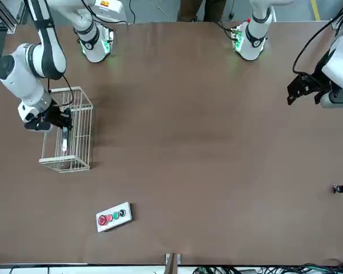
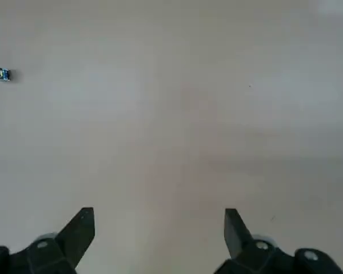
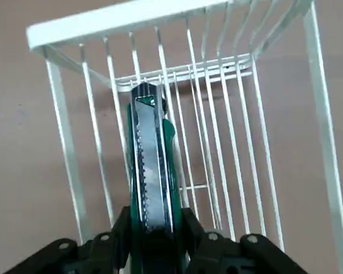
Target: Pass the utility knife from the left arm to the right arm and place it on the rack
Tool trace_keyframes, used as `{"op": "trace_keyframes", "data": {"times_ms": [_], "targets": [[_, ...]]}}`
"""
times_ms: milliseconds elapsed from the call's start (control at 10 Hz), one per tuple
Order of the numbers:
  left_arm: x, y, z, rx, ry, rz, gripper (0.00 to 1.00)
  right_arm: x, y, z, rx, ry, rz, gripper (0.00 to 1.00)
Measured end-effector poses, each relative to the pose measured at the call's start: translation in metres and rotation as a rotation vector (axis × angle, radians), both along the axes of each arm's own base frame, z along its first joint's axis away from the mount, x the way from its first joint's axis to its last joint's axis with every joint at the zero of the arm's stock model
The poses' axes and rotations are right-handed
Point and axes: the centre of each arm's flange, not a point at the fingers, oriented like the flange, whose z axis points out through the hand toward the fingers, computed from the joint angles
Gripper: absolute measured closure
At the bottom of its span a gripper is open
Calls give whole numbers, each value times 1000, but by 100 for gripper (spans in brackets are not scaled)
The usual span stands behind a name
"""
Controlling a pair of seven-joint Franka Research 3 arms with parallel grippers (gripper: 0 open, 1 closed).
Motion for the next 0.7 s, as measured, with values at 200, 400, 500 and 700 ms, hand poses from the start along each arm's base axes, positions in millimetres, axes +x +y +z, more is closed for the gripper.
{"op": "trace_keyframes", "data": {"times_ms": [200,400,500,700], "targets": [[1,3,-1,0,2,2,0,0,0,-1,0,2,1,60],[4,4,-5,1,10,-1,0,0,2,-1,0,1,4,54],[4,5,-5,1,8,1,0,1,3,0,0,0,6,50],[3,13,-1,1,1,16,0,1,3,0,-2,-1,22,27]]}}
